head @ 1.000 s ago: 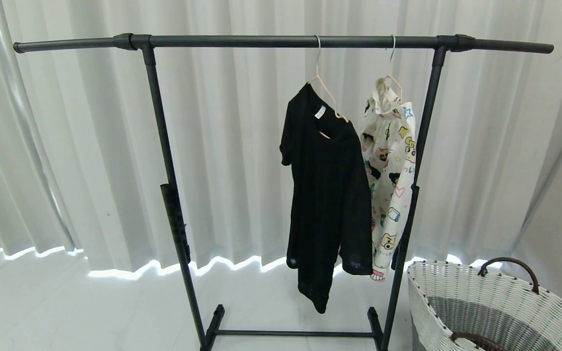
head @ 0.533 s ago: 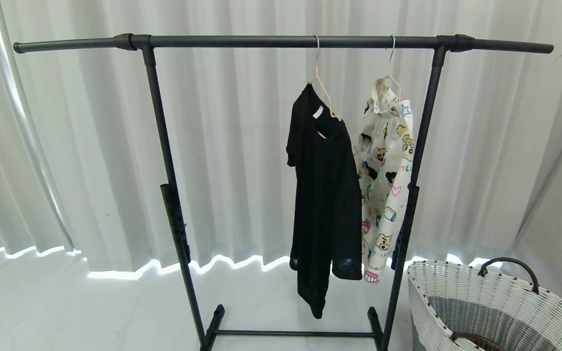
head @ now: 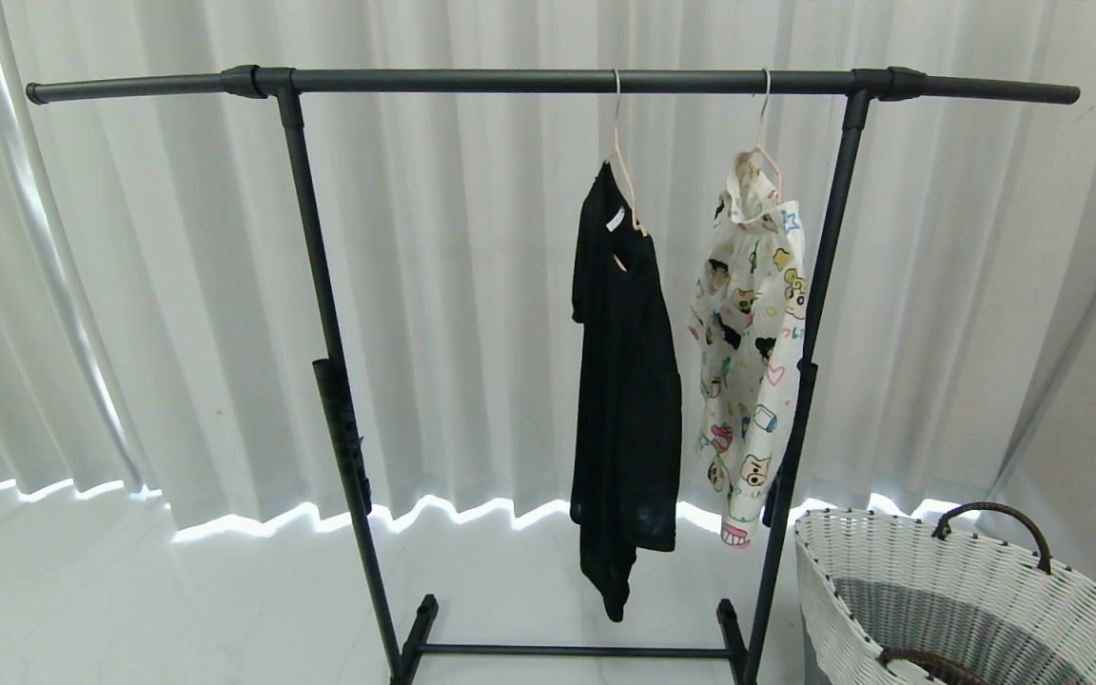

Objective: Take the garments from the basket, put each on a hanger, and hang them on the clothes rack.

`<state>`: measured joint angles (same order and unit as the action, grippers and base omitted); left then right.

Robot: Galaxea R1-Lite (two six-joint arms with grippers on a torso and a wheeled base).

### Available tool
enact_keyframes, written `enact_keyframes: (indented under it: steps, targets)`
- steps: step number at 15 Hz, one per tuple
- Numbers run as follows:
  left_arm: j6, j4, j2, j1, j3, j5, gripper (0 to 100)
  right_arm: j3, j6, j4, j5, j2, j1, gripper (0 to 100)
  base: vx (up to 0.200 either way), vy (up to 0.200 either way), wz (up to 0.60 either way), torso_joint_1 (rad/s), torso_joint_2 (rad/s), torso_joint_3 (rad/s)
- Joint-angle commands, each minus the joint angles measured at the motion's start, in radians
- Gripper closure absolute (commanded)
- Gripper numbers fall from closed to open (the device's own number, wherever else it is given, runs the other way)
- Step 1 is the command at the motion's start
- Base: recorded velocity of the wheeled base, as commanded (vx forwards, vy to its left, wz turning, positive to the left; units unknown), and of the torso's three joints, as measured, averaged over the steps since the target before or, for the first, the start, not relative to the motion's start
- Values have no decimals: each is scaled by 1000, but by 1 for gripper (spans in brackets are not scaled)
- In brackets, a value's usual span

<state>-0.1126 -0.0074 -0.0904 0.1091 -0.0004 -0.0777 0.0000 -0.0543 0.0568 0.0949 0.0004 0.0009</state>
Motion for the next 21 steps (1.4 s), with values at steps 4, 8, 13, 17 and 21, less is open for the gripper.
enact_keyframes:
  steps: [4, 8, 13, 17, 21]
  targets:
    - [-6, 0, 9, -163, 0, -5, 0, 0, 1, -2, -4, 0, 1, 0, 0, 0, 0, 0, 0, 0]
    - [71, 0, 90, -105, 0, 2, 0, 0, 30, -6, -6, 0, 1, 0, 0, 0, 0, 0, 0, 0]
    - [88, 0, 90, -105, 0, 13, 0, 0, -32, -51, -83, 0, 1, 0, 0, 0, 0, 0, 0, 0]
    - [88, 0, 90, -105, 0, 13, 0, 0, 62, -52, -81, 23, -12, 0, 0, 0, 0, 0, 0, 0]
    - [88, 0, 90, -105, 0, 13, 0, 0, -13, -55, -96, 0, -4, 0, 0, 0, 0, 0, 0, 0]
